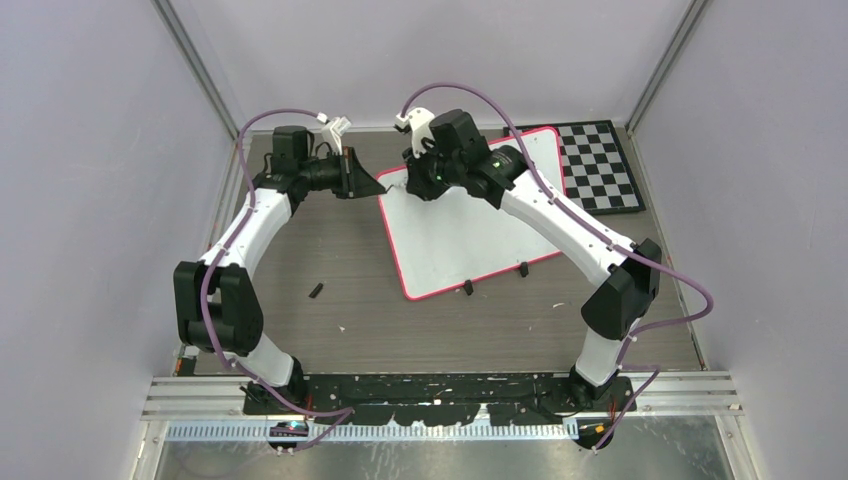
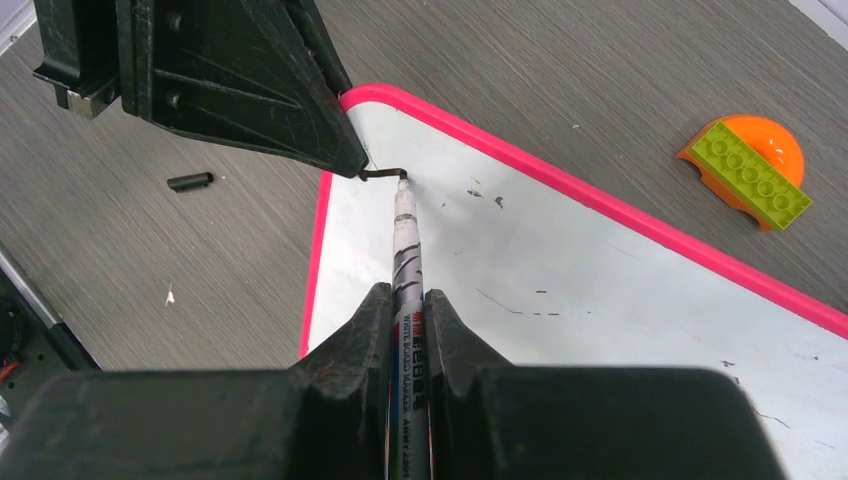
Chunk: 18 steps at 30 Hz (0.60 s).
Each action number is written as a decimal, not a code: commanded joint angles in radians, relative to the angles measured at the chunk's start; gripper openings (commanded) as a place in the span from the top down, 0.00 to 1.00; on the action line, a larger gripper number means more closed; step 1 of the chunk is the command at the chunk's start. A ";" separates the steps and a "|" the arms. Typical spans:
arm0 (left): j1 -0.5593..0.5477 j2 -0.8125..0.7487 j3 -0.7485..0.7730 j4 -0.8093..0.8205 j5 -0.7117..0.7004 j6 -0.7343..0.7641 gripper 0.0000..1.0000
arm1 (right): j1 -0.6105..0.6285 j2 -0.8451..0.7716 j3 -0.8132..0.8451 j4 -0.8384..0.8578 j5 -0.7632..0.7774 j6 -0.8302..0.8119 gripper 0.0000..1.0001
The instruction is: Write a sentence on the whiteboard
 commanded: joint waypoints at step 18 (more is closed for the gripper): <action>-0.007 -0.032 0.019 0.033 0.006 0.013 1.00 | -0.002 -0.073 -0.138 -0.023 -0.007 -0.047 1.00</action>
